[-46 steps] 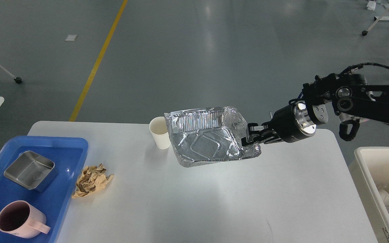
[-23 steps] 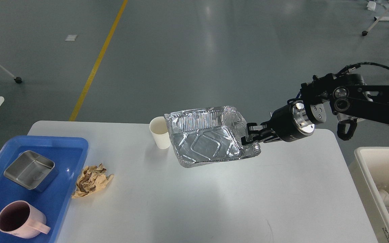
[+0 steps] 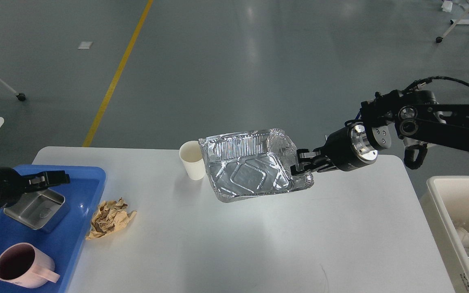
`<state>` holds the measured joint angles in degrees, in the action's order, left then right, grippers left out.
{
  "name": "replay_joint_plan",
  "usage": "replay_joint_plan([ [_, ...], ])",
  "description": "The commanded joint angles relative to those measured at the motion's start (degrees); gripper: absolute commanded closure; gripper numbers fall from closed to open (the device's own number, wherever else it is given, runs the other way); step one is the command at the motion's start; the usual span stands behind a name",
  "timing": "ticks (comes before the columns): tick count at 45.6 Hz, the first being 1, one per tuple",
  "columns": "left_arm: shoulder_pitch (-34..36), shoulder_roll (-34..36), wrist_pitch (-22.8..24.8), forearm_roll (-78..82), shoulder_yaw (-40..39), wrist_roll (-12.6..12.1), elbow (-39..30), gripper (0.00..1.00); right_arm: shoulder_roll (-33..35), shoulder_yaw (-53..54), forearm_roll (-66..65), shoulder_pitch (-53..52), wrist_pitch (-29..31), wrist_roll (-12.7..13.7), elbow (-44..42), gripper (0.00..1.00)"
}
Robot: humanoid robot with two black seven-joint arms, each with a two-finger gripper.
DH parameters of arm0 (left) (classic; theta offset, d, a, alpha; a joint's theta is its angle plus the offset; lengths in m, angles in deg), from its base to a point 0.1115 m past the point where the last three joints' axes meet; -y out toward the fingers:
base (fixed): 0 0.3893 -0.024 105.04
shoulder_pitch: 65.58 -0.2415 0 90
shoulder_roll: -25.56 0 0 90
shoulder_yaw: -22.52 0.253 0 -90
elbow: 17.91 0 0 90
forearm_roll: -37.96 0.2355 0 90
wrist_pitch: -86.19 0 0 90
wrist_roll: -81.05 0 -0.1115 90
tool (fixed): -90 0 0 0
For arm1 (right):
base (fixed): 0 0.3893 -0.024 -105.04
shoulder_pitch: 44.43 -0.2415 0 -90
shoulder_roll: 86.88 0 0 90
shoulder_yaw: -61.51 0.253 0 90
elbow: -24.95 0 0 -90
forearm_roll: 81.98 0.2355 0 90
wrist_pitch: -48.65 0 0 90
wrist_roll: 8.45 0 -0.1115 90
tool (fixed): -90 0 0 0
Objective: Tidy desktop
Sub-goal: 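Reach the left gripper to the white paper cup and grasp it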
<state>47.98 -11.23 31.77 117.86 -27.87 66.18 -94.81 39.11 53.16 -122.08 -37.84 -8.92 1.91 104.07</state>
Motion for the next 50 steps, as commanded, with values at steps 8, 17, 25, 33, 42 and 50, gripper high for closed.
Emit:
replay_joint_plan([
  [8, 1.93, -9.97, -1.57, 7.99, 3.63, -0.16, 4.39, 0.11, -0.04, 0.00, -0.15, 0.10, -0.26, 0.00, -0.02, 1.00],
  [17, 8.25, -12.69, -1.75, 7.38, 3.54, -0.16, 5.79, 0.11, -0.13, 0.00, -1.56, 1.24, -0.43, -0.09, -0.37, 1.00],
  [25, 15.28, -22.79, -1.92, 8.08, 3.72, -0.25, 13.87, 0.12, -0.84, 0.00, -1.56, 1.42, -0.43, -0.09, -0.46, 1.00],
  [33, 22.40, -33.16, -5.87, 8.43, 8.28, -0.16, 23.63, 0.12, -0.84, 0.00, -1.56, 1.42, -0.43, -0.09, -0.46, 1.00],
  [42, 27.86, -41.69, -11.50, 7.29, 16.19, 0.81, 33.56, 0.12, -0.57, 0.00, -1.47, 1.42, -0.35, -0.09, -0.46, 1.00],
  [50, 27.77, -44.60, -15.10, 7.29, 18.22, 0.72, 36.47, 0.13, -0.31, 0.00, -1.47, 1.42, -0.35, -0.09, -0.46, 1.00],
])
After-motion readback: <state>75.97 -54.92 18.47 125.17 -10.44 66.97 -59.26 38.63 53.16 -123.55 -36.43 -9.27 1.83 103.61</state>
